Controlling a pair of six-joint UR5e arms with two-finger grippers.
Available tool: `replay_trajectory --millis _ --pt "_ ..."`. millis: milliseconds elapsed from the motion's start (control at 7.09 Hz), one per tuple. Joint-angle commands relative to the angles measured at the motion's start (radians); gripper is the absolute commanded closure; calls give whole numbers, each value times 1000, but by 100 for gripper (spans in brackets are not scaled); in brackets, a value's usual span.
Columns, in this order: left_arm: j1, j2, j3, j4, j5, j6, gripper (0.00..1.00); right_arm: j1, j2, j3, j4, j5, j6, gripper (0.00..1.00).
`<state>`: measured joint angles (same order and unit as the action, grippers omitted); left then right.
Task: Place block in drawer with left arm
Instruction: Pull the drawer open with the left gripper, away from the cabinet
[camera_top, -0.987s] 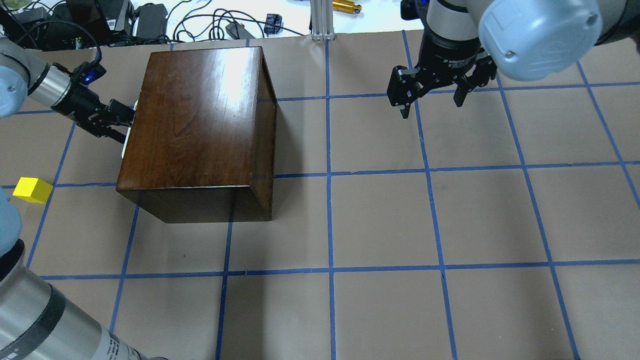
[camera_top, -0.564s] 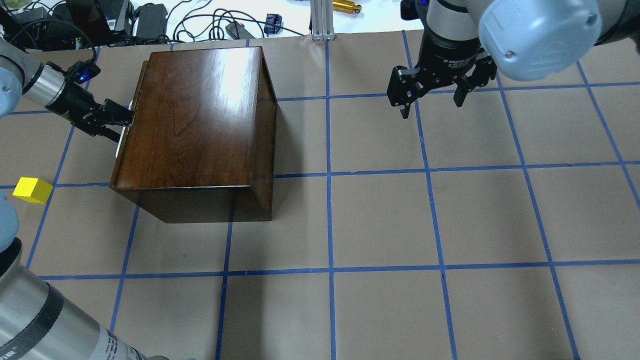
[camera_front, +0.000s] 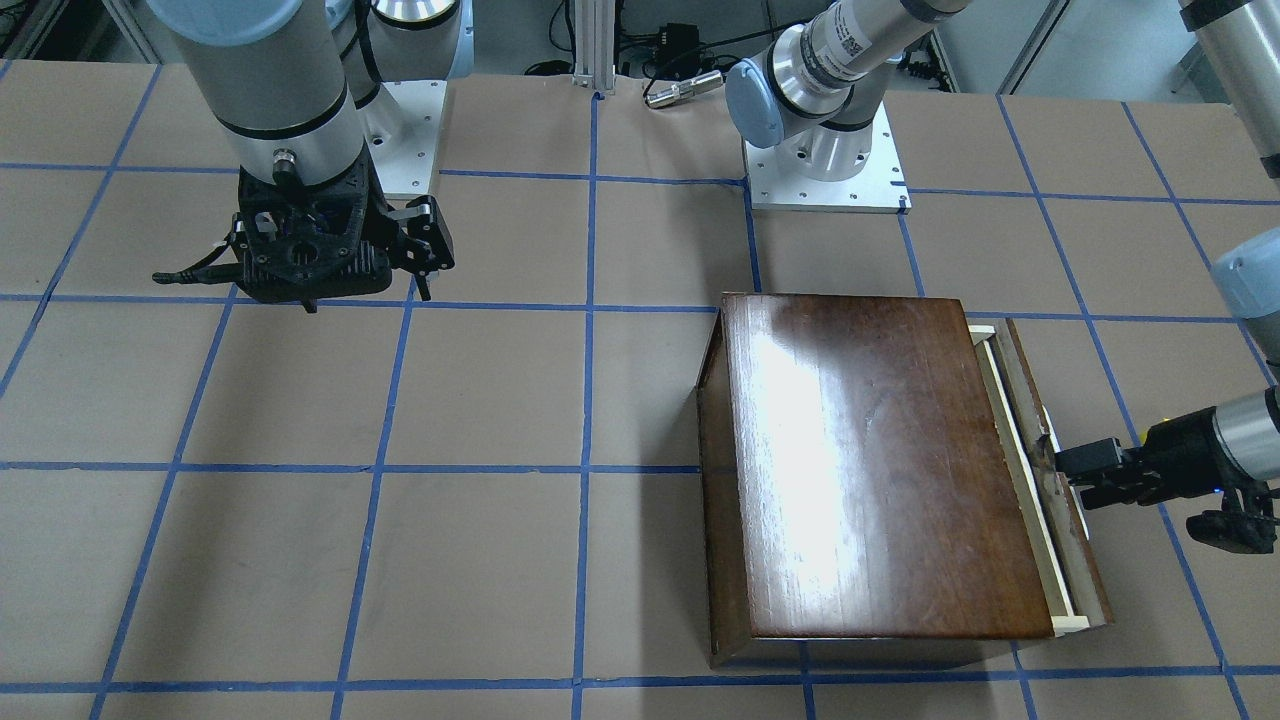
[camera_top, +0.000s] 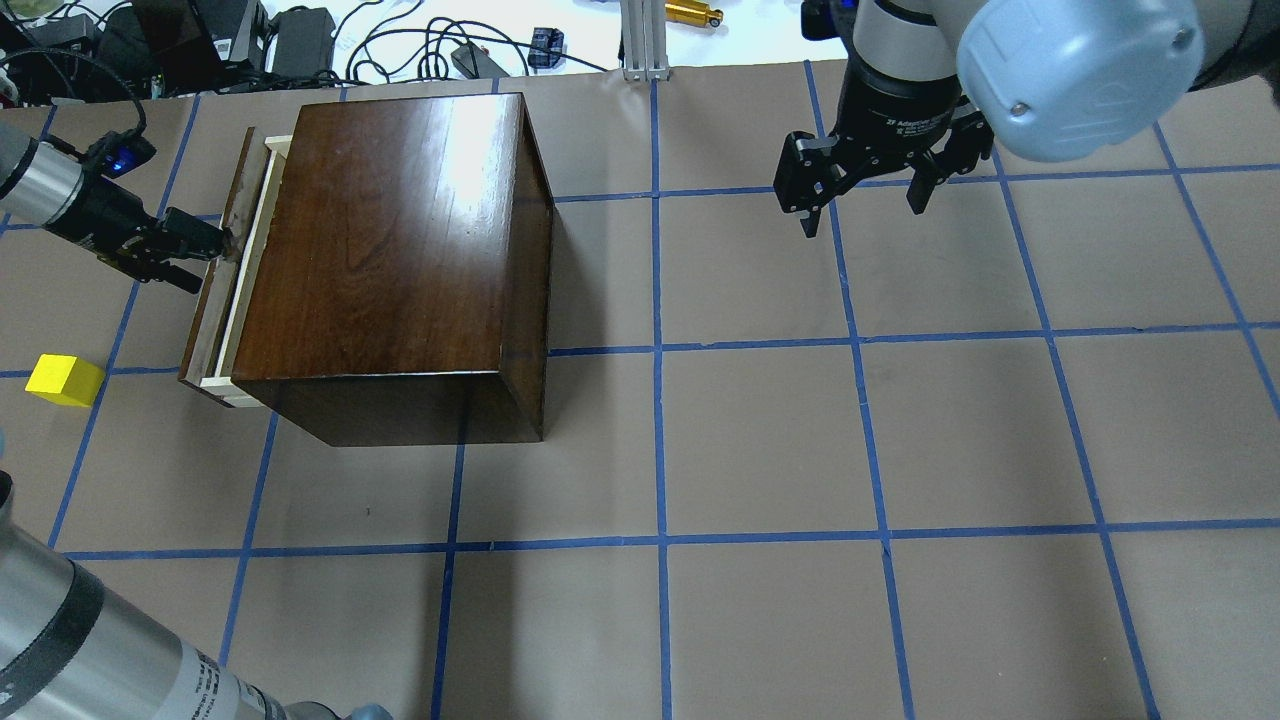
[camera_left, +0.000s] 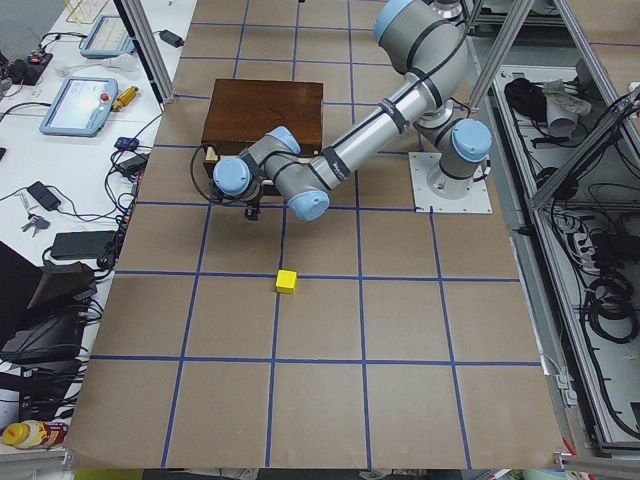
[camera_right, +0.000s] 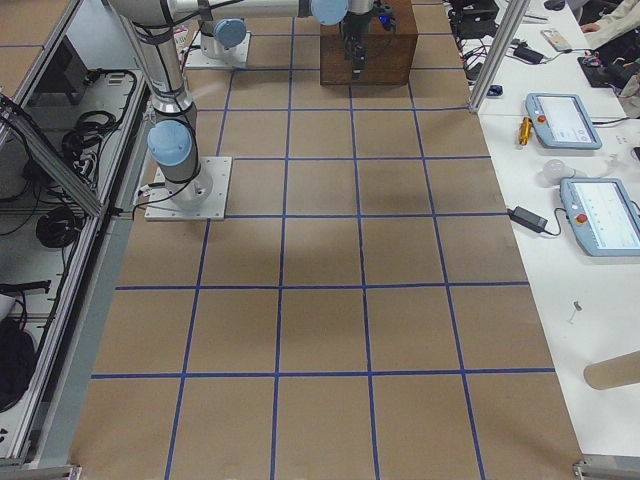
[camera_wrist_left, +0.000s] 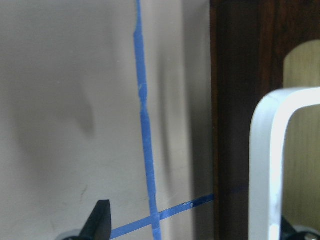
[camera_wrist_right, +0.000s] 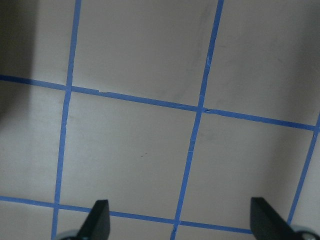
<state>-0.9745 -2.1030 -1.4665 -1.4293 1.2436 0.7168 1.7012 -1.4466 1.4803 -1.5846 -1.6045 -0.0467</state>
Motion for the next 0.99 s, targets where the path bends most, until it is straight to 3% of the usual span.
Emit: replay_trajectory --millis 0,846 --pt "45 0 0 12 26 41 0 0 0 0 0 0 1 0" --pt "135 9 0 15 48 90 0 0 0 0 0 0 1 0"
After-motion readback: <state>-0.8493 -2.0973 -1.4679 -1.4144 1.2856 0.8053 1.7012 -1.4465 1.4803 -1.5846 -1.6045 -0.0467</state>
